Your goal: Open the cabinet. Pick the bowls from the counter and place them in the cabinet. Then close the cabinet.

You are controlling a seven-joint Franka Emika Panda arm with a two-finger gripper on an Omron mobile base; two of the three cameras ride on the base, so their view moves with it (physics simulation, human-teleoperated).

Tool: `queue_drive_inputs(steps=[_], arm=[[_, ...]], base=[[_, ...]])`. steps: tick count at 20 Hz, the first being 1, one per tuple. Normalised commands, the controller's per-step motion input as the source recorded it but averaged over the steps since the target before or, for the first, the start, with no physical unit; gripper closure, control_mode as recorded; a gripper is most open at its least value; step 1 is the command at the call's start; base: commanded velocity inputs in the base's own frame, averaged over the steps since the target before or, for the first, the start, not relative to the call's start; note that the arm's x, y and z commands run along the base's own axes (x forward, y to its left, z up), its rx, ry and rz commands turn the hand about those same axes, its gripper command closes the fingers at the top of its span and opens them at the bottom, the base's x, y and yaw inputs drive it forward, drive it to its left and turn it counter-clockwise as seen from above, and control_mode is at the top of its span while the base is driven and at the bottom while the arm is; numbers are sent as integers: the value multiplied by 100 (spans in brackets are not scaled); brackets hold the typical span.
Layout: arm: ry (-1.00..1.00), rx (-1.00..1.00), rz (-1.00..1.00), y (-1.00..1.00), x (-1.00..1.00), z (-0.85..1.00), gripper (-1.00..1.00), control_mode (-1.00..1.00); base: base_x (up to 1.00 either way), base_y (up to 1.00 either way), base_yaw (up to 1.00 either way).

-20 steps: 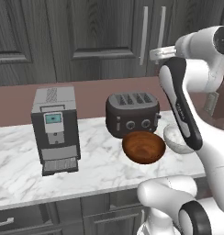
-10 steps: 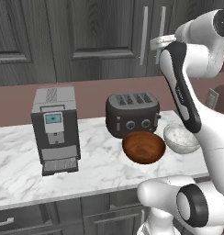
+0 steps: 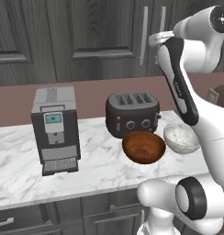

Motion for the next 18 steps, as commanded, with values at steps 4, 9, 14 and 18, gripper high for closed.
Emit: queue_drive_inputs(steps=[4,9,14,18], arm=[[-1,0,0,0,35,0,-100,-100],[-3,0,0,-1,32,-1,-100,-100],[0,0,0,-19,28,0,-100,-100],[-1,0,0,-20,21,0,-100,-100]], base=[[0,0,0],[0,0,0],[0,0,0],[0,0,0]])
